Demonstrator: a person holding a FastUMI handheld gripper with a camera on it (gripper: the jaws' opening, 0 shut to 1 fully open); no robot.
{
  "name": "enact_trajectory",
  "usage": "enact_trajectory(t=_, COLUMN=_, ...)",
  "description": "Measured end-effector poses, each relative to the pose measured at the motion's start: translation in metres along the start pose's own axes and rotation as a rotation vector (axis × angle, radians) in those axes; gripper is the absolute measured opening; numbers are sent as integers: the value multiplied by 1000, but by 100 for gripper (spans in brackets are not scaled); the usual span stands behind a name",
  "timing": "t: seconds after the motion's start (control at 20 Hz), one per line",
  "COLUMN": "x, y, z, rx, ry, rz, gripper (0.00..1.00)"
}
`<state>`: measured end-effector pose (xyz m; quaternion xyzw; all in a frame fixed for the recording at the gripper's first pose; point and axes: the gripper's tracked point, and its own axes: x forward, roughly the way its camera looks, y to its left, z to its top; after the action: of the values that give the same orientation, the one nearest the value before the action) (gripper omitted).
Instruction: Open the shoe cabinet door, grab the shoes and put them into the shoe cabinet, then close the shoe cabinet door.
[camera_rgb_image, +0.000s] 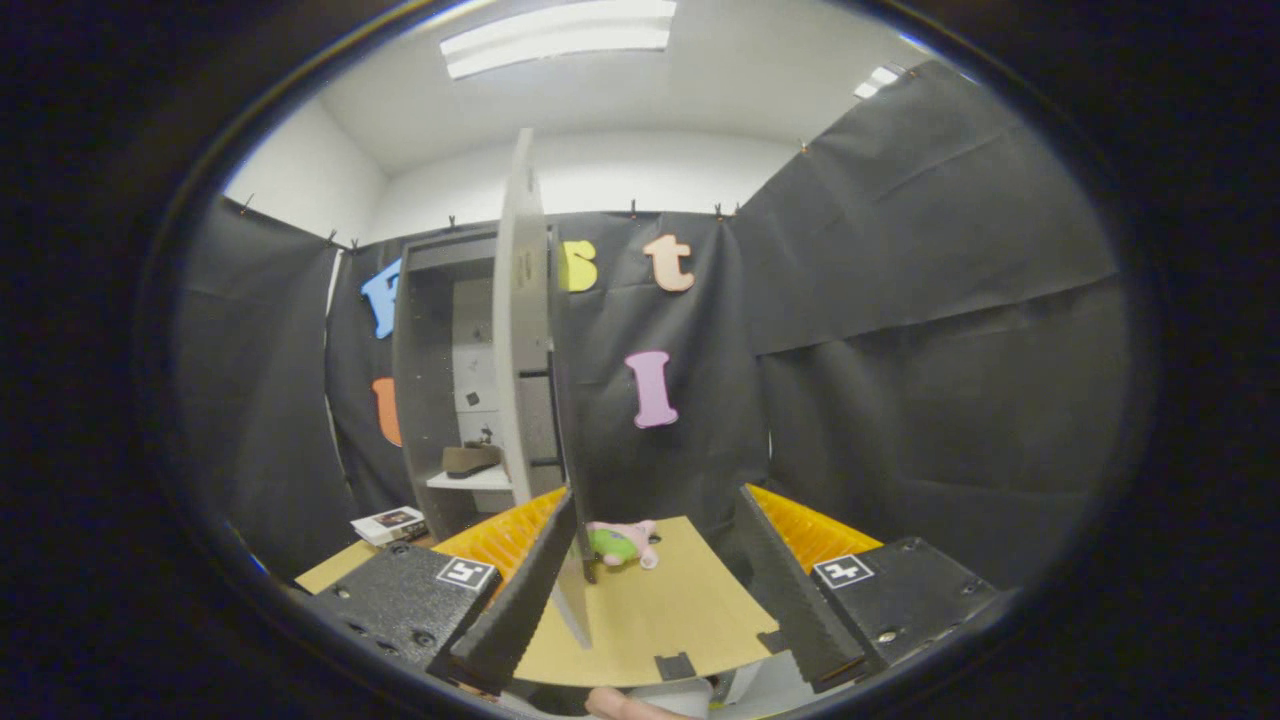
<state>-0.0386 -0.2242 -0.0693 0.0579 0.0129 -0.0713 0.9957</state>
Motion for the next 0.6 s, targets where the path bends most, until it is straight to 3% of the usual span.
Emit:
enact_trajectory(t=0.15, x=42, y=-57, z=-20, rx=-78, ry=37, rz=-89, gripper=100)
enact_trajectory(t=0.3, x=80, y=-76, z=-43, rx=-68, ry=90, rz=-85, gripper=100)
enact_trajectory(t=0.6, x=132, y=-39, z=-76, rx=-46, ry=162, rz=5, gripper=100)
